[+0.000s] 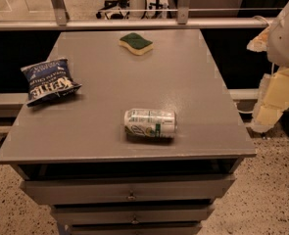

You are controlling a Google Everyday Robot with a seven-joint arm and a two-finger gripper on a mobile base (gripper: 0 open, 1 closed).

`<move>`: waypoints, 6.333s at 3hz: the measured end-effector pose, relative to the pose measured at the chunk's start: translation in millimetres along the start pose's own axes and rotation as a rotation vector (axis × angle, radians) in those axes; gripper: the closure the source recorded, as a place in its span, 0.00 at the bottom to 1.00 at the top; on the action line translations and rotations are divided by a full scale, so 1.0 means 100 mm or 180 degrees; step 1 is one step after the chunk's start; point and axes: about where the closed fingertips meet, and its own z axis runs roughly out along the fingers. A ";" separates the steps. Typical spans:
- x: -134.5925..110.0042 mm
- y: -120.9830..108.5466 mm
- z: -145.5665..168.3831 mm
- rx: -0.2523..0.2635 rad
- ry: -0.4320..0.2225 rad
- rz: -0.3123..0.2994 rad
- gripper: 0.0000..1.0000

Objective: Move sponge near blue chip bag

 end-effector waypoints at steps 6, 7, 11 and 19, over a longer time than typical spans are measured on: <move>-1.13 -1.45 0.90 0.0598 -0.0773 0.0152 0.00; -1.48 -1.72 1.25 0.0629 -0.0950 0.0326 0.00; -2.41 -3.16 2.51 0.0520 -0.1739 0.1594 0.00; -1.37 -1.33 1.26 -0.0178 -0.1413 0.0188 1.00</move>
Offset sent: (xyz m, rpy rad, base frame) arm 0.0489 0.0147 -0.0317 0.0662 -0.0161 0.0068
